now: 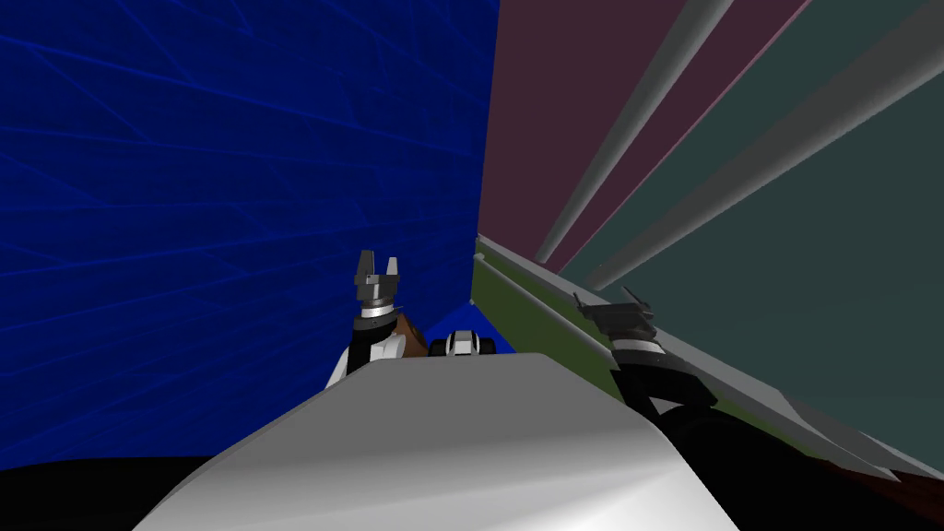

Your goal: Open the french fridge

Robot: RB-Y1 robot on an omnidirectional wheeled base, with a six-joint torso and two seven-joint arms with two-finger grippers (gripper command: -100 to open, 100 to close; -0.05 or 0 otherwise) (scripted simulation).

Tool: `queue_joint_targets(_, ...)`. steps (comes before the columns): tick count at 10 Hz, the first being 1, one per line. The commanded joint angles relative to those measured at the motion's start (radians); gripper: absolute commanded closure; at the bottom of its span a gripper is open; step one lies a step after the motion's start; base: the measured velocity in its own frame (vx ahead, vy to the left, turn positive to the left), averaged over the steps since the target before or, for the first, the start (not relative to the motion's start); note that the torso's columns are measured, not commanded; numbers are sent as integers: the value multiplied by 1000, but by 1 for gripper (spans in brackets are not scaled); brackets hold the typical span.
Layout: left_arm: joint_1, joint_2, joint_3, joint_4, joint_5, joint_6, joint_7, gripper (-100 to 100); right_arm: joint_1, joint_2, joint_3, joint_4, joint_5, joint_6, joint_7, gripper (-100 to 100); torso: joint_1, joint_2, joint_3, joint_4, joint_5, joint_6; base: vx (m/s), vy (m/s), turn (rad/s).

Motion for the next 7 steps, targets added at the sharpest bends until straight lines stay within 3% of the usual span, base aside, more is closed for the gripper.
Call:
queue_joint_targets(1,0,0,0,0,0,0,0,0,6,-21,12,-28,11,29,7,-100,0,0,0,0,0,0,22,6,6)
queue_joint_targets(3,0,0,0,0,0,0,0,0,-4,-56,-45,14,-10,37,-28,-100,1,1,1,0,0,0,10,38,109)
queue_joint_targets(4,0,0,0,0,0,0,0,0,-4,-56,-45,14,-10,37,-28,-100,2,0,0,0,1,0,8,45,41)
queue_joint_targets(7,0,0,0,0,0,0,0,0,-17,-99,-118,70,-39,39,-74,-100,-2,-1,-1,0,-1,0,4,-4,14)
